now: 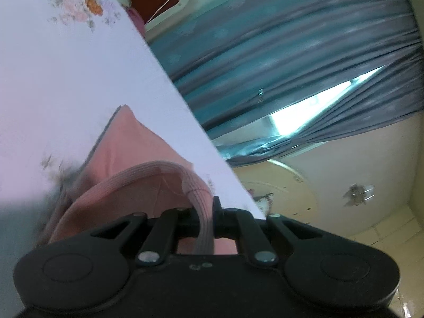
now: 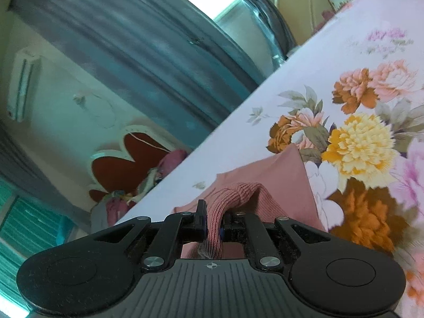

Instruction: Fold small clothes

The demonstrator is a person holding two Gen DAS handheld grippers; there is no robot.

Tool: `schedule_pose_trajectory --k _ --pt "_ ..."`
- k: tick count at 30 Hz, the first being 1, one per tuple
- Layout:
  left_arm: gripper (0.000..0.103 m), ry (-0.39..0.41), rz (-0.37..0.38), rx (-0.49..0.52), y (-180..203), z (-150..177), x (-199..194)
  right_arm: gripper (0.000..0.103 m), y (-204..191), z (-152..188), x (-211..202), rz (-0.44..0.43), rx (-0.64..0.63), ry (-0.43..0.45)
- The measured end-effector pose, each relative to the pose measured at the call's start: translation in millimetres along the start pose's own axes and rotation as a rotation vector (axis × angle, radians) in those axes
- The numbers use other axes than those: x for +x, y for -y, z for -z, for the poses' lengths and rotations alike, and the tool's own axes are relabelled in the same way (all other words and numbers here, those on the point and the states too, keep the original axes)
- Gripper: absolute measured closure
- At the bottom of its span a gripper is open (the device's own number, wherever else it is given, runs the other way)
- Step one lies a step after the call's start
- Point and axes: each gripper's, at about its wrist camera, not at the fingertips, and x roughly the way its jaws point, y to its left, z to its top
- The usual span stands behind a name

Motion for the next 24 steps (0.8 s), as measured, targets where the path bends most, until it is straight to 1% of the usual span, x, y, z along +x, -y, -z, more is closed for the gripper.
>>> schedule_pose_trajectory --k 3,6,12,15,16,17,18,19,20,21,22,23,24 --pt "0.098 -0.031 -0.036 0.005 -8 -15 26 0.095 10 -8 29 0.029 0.018 -0.03" --pt "0.098 -0.055 -0.041 0.0 -16 -26 47 0.095 20 -12 57 0.066 0.027 -0.059" --pt "0.098 -0.095 -0.073 -0.004 -31 -38 80 0.095 36 -20 94 0.094 0.052 -0.096" --pt "0.096 -0.111 -0.062 -0.015 -38 -42 91 0.095 45 -25 112 0.096 0.083 -0.116" --pt "0.093 -0.108 -0.058 -0.015 -40 -44 95 0.095 47 -27 116 0.093 0.087 -0.117" --pt "0.076 -0.091 -0.063 -0.018 -40 -46 96 0.092 48 -28 122 0.093 0.082 -0.119" --pt "0.064 -0.074 -0.057 -0.027 -41 -48 95 0.073 48 -30 127 0.104 0.075 -0.124" --pt "0.04 -0.048 -0.051 -0.045 -42 -50 94 0.057 47 -31 130 0.121 0.062 -0.122" --pt "0.026 -0.018 -0.051 -0.052 -42 -52 91 0.025 44 -31 131 0.137 0.04 -0.096" --pt "0.024 0.013 -0.054 -0.043 -41 -54 87 0.021 40 -32 128 0.154 0.007 -0.049" --pt "0.025 0.019 -0.055 -0.032 -40 -57 86 0.021 37 -33 126 0.152 -0.021 -0.018" --pt "0.029 0.01 -0.059 -0.016 -38 -60 86 0.022 36 -35 125 0.142 -0.028 -0.013" --pt "0.031 -0.004 -0.072 0.019 -35 -62 87 0.026 36 -37 124 0.136 -0.031 -0.011"
